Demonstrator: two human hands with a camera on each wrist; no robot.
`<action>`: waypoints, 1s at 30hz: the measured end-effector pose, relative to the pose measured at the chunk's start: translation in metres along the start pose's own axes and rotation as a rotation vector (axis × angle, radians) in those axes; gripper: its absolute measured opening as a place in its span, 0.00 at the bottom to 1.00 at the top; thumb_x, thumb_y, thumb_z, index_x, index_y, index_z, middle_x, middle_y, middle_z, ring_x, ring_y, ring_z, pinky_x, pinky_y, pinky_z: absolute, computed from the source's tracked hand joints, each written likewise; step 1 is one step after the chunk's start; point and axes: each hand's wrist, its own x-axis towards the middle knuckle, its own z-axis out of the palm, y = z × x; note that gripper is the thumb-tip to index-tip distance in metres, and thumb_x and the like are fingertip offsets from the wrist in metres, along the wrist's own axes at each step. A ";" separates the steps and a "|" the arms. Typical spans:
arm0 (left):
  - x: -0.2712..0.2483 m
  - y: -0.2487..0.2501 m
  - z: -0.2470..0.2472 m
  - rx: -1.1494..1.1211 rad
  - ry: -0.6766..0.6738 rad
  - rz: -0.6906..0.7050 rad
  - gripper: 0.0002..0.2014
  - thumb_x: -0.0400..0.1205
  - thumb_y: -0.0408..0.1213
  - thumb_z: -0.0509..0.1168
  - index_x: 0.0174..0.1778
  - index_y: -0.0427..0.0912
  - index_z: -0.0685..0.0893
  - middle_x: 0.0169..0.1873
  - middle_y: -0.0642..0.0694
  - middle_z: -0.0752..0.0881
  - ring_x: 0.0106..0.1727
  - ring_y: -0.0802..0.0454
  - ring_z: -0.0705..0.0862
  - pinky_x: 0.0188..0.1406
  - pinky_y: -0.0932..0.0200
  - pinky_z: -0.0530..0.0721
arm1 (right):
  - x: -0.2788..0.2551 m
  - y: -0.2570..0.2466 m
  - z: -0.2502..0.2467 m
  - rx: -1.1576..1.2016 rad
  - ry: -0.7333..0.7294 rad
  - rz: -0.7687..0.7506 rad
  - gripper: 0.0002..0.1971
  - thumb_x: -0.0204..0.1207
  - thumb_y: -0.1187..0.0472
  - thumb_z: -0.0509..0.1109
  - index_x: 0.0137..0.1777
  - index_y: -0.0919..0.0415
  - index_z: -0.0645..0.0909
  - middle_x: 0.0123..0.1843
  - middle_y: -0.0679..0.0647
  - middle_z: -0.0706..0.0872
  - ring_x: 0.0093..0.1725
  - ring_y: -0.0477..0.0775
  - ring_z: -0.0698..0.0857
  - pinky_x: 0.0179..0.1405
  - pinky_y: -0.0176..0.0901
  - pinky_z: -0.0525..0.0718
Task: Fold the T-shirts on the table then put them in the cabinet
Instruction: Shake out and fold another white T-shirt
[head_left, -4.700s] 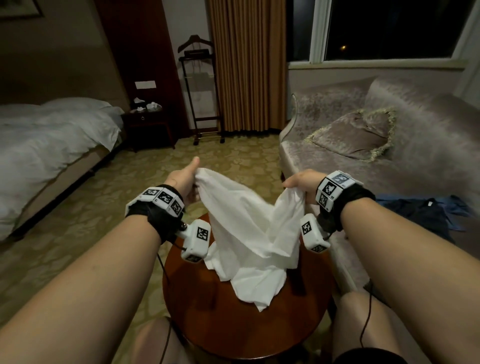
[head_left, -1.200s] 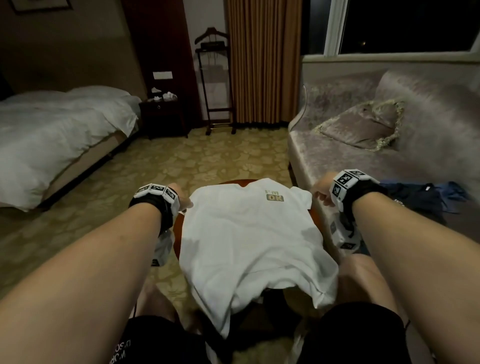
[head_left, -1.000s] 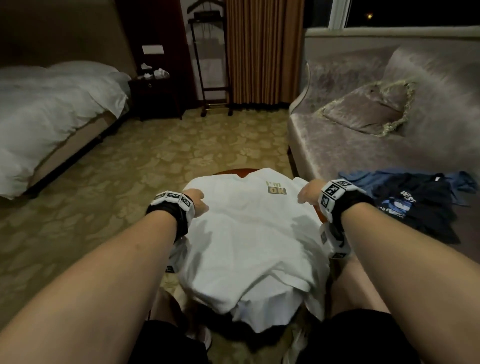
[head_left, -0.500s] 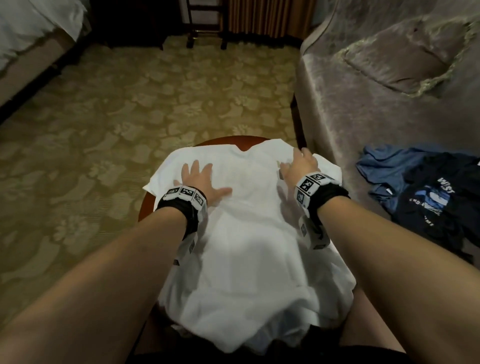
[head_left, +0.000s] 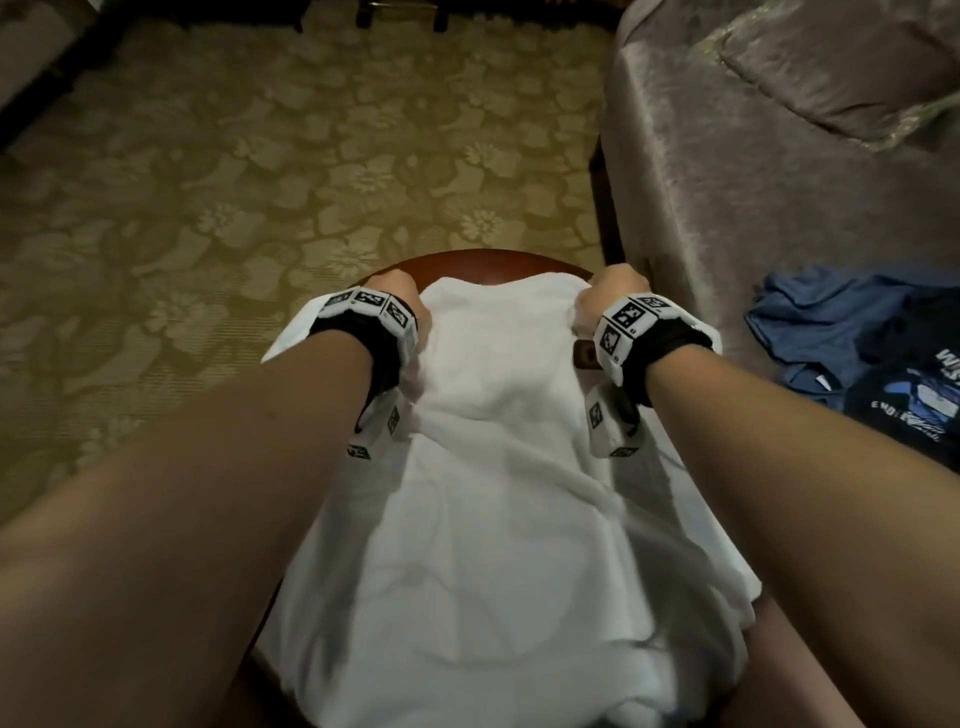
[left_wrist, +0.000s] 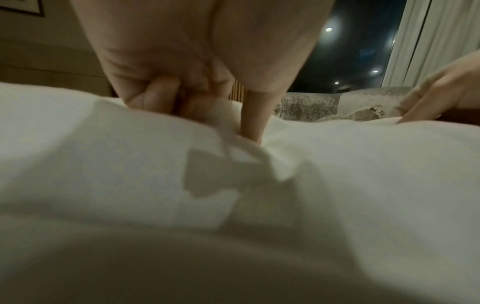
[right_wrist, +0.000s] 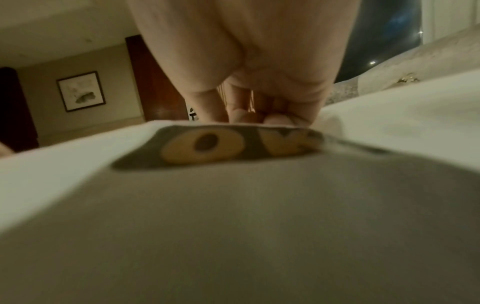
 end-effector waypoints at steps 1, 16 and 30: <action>-0.002 -0.001 0.000 -0.020 -0.002 -0.022 0.13 0.78 0.38 0.68 0.56 0.34 0.84 0.52 0.36 0.87 0.52 0.37 0.86 0.50 0.50 0.82 | -0.002 0.001 -0.002 0.045 0.001 -0.009 0.11 0.79 0.65 0.63 0.55 0.66 0.84 0.55 0.62 0.86 0.55 0.63 0.84 0.52 0.46 0.81; -0.130 -0.027 -0.028 0.050 -0.092 0.086 0.10 0.74 0.41 0.63 0.31 0.41 0.85 0.35 0.41 0.88 0.43 0.39 0.85 0.41 0.55 0.82 | -0.083 0.050 -0.048 -0.225 -0.283 -0.168 0.19 0.71 0.46 0.71 0.28 0.60 0.85 0.35 0.51 0.88 0.39 0.56 0.87 0.45 0.43 0.85; -0.072 0.017 0.005 -0.016 0.036 0.052 0.24 0.78 0.55 0.66 0.63 0.41 0.82 0.57 0.41 0.85 0.58 0.40 0.82 0.54 0.51 0.81 | -0.053 0.009 0.004 -0.112 -0.065 -0.165 0.21 0.74 0.50 0.66 0.61 0.62 0.79 0.57 0.60 0.84 0.57 0.64 0.83 0.55 0.49 0.83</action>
